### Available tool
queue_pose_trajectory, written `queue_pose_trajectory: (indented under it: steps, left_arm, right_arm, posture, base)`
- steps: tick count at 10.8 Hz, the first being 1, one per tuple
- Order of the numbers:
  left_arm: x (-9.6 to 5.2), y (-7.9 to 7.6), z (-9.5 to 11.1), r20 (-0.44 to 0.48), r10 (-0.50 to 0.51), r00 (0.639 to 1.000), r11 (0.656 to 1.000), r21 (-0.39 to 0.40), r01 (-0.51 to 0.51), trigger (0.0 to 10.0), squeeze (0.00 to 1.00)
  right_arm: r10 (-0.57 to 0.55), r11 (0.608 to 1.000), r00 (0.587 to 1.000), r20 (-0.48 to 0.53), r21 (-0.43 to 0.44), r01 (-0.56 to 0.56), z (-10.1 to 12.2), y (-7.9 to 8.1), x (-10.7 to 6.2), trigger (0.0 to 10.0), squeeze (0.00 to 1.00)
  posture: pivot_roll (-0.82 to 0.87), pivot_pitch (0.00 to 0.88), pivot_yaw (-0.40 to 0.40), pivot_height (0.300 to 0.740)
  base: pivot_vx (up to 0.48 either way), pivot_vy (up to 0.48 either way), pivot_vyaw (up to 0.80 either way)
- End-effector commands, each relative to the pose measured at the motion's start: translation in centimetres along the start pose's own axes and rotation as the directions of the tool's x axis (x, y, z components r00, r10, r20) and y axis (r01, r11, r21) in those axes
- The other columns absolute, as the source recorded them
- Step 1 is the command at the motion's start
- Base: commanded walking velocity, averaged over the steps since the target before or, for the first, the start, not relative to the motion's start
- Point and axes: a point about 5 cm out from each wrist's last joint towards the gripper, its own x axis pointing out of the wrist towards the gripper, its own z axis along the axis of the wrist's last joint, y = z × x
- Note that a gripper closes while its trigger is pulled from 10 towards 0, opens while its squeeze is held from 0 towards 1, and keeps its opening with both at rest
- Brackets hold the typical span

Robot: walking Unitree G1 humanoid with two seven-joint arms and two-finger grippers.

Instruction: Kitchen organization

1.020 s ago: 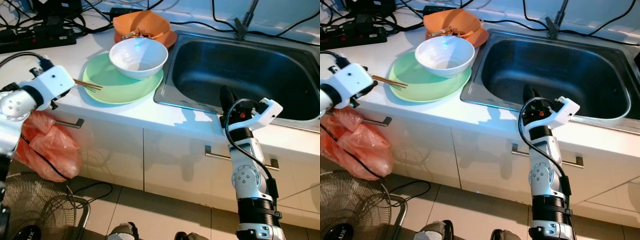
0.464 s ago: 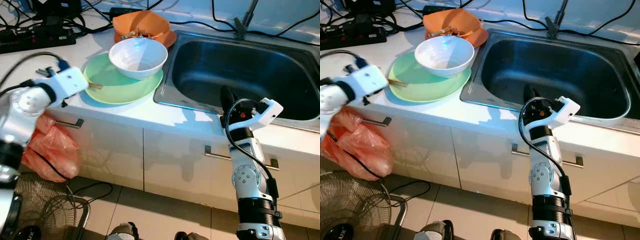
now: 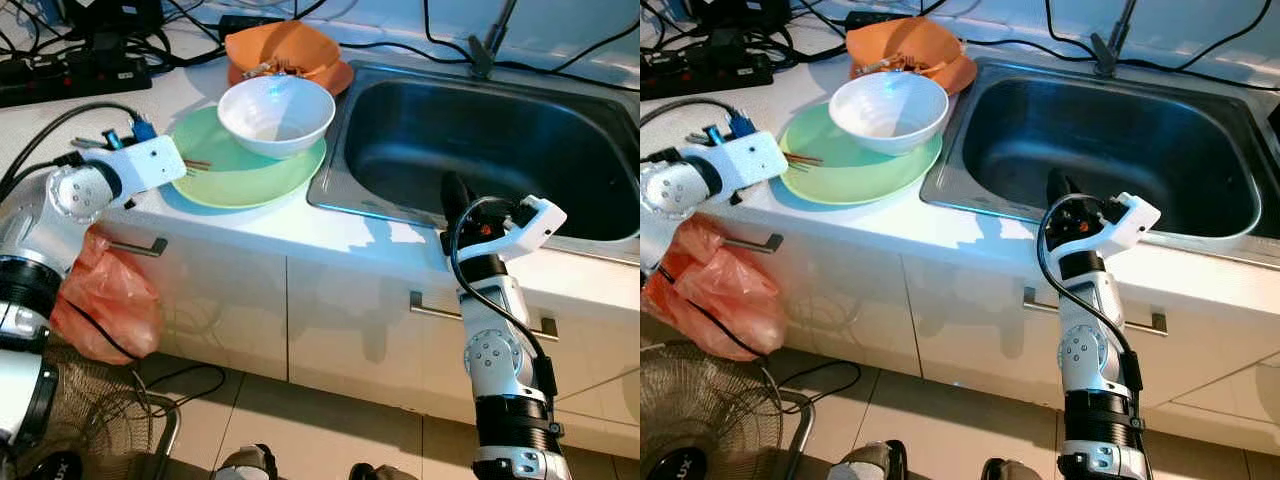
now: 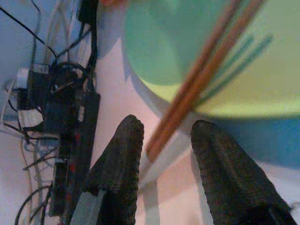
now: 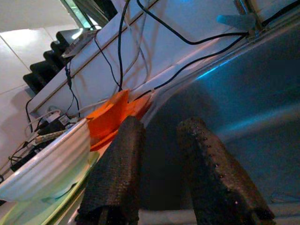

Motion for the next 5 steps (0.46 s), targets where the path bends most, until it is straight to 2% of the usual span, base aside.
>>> queue_pose_trajectory:
  steps: [1, 2, 3, 5]
  left_arm:
    - [0.21, 0.13, 0.20, -0.002, 0.004, 1.000, 1.000, 0.011, -0.004, 10.0, 0.00]
    - [0.30, 0.03, 0.09, -0.003, 0.007, 1.000, 1.000, 0.001, -0.007, 1.5, 0.00]
    - [0.37, -0.02, 0.01, -0.004, 0.014, 1.000, 1.000, -0.002, -0.014, 0.0, 0.00]
    - [0.50, -0.34, -0.05, -0.001, 0.011, 1.000, 1.000, -0.004, -0.011, 0.0, 0.00]
  right_arm:
    - [-0.030, 1.000, 1.000, -0.009, -0.002, 0.030, -0.19, -0.57, -0.41, 10.0, 0.00]
    - [-0.030, 1.000, 0.999, -0.011, -0.002, 0.030, -0.21, -0.57, -0.43, 10.0, 0.00]
    - [-0.030, 1.000, 0.999, -0.011, -0.002, 0.030, -0.19, -0.60, -0.44, 10.0, 0.00]
    - [-0.031, 1.000, 0.999, -0.011, -0.005, 0.031, -0.14, -0.59, -0.32, 10.0, 0.00]
  posture:
    - [0.13, 0.133, -0.017, 0.740]
    - [0.13, 0.134, -0.018, 0.740]
    - [0.13, 0.134, -0.020, 0.740]
    - [0.13, 0.131, -0.023, 0.740]
  base:
    - [0.000, 0.000, 0.00]
    - [0.000, 0.000, 0.00]
    - [0.000, 0.000, 0.00]
    - [0.000, 0.000, 0.00]
